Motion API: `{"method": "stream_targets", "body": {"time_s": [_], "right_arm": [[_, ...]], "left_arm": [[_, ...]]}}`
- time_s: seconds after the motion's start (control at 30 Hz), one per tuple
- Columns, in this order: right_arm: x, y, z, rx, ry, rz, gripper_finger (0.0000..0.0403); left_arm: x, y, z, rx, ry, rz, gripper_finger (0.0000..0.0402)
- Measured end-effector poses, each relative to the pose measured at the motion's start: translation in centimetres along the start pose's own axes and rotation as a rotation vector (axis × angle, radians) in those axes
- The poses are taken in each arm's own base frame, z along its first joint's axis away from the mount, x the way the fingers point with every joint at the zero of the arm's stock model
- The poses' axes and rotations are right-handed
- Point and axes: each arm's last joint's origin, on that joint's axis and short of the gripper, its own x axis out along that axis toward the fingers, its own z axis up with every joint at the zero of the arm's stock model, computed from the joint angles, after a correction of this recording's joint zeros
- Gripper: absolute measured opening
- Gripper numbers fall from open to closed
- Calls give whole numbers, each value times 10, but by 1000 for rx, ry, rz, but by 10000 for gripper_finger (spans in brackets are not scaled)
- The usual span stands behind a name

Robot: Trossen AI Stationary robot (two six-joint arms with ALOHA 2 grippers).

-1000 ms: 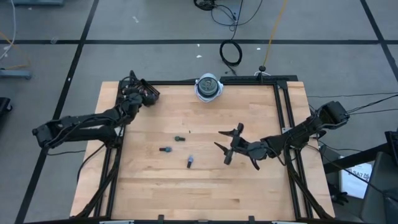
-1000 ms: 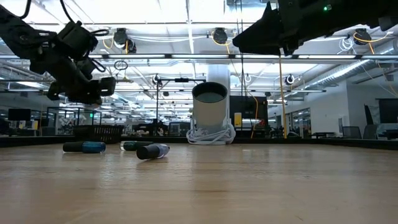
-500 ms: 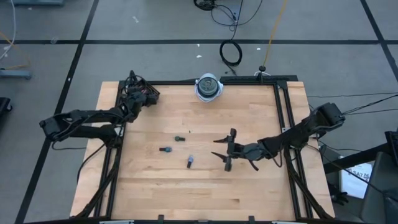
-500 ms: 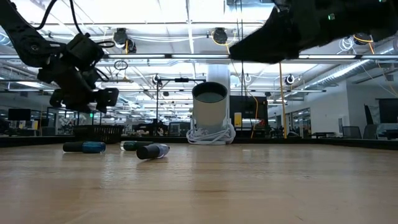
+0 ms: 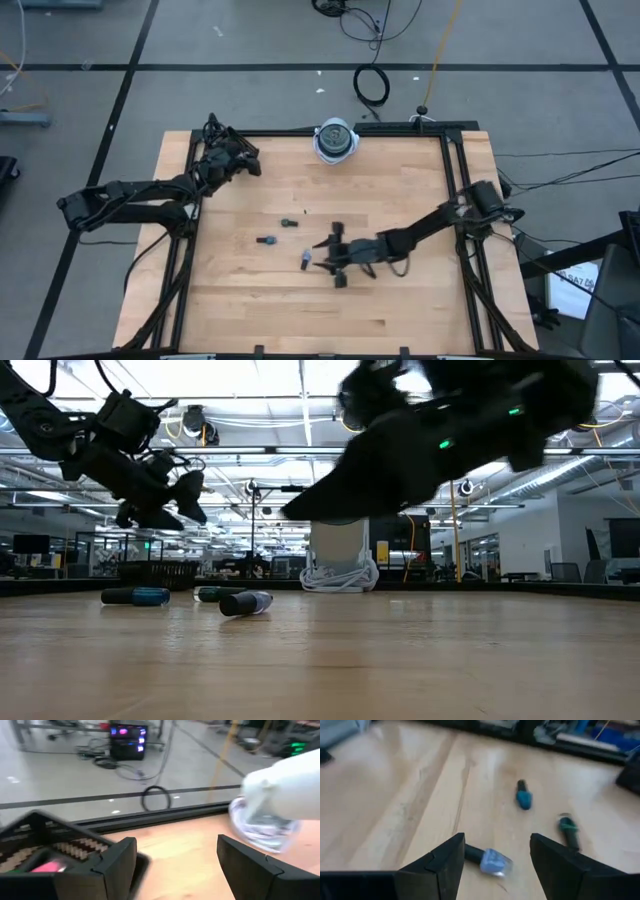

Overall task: Pick & Place Nail Polish
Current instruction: Put the light blue nail polish bottle into the black bin

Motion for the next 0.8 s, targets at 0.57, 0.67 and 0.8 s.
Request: {"method": "stream_targets", "body": {"time_s": [0.57, 0.67, 0.8], "right_arm": [[69, 6, 2, 7, 315, 50, 210], [62, 9, 4, -8, 368, 55, 210], [52, 17, 12, -25, 385, 73, 210]], "left_arm": [[-4, -10, -1, 2, -3, -77, 271], [-4, -10, -1, 2, -3, -77, 271], [-4, -10, -1, -4, -2, -77, 271]]}}
